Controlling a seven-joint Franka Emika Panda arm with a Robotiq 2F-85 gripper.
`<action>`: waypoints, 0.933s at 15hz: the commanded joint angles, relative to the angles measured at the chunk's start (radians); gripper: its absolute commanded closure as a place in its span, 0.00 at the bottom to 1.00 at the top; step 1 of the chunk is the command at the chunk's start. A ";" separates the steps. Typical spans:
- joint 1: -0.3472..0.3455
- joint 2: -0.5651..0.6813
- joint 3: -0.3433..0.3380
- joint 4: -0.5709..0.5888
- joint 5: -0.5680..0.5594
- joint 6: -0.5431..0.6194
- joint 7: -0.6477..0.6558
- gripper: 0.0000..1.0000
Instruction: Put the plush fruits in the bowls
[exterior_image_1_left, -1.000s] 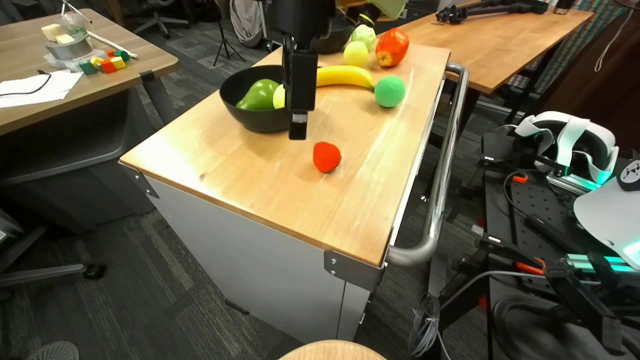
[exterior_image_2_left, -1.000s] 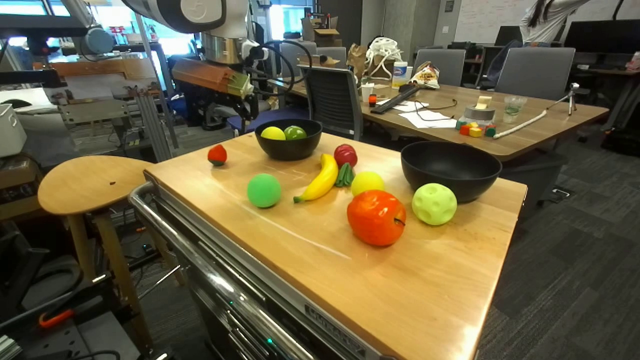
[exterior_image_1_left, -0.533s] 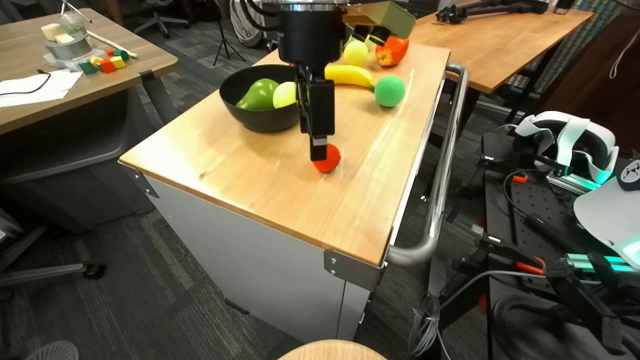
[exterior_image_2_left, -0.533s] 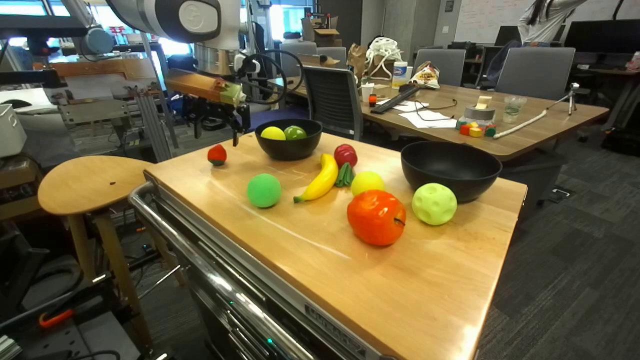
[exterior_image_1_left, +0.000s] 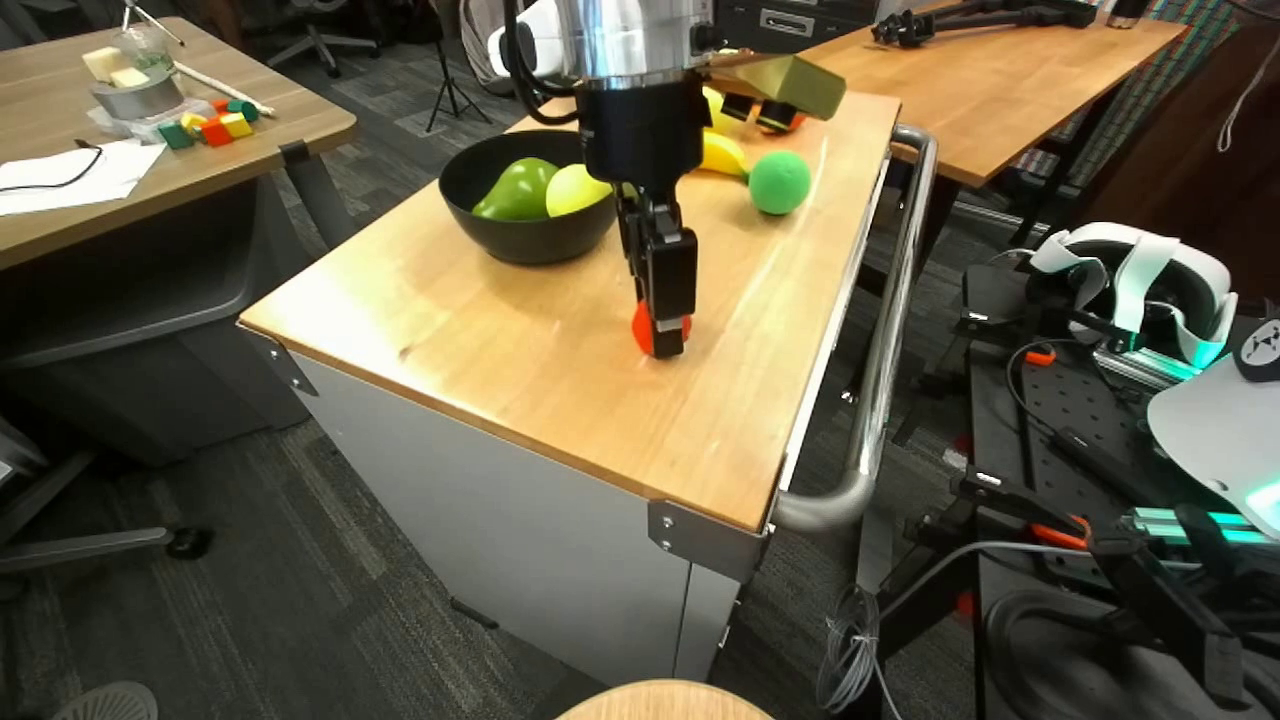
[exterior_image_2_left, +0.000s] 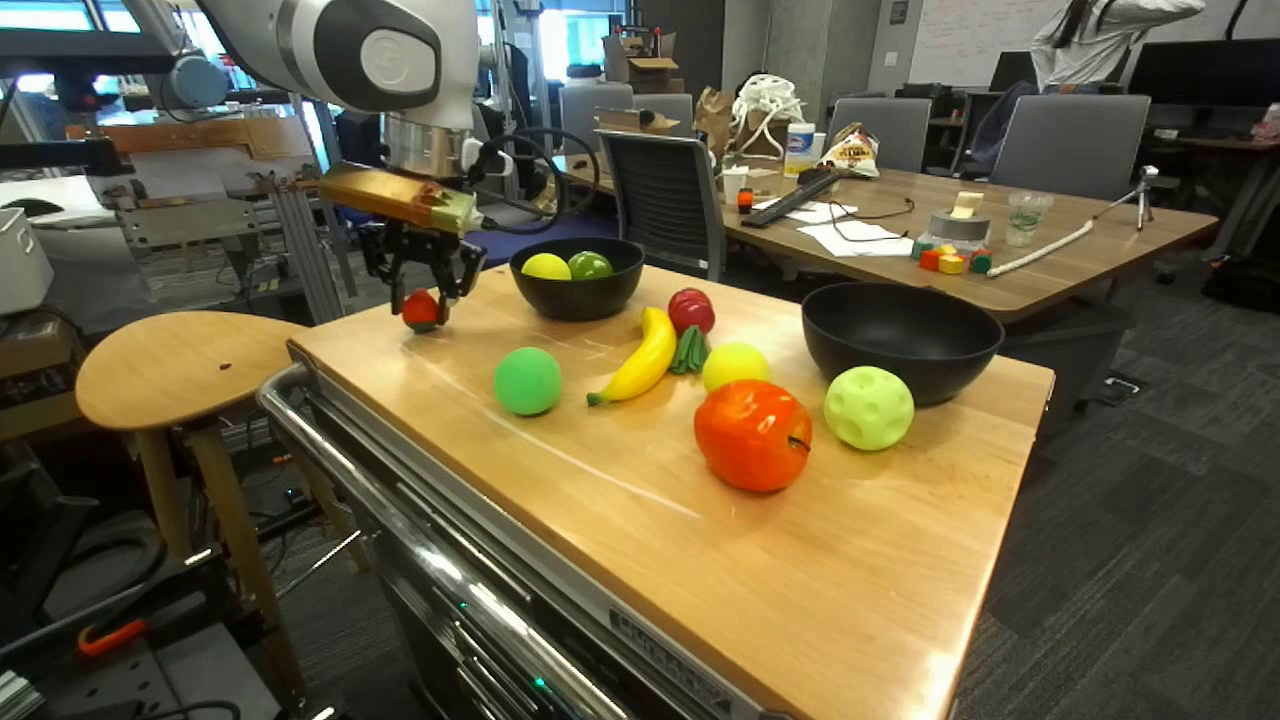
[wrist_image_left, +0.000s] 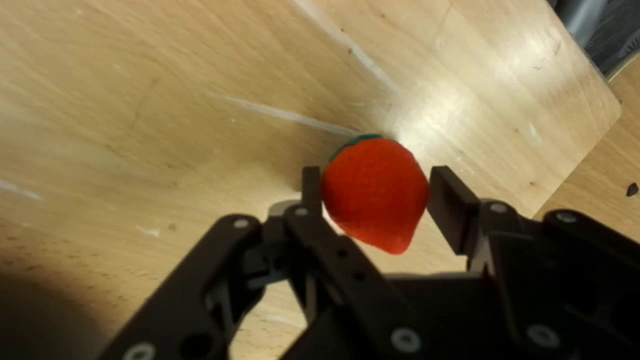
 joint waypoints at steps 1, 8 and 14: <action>0.001 -0.010 0.006 0.022 -0.014 -0.035 0.021 0.73; -0.058 -0.150 -0.033 0.152 0.104 0.004 -0.021 0.77; -0.079 -0.085 -0.117 0.190 -0.028 0.170 0.047 0.77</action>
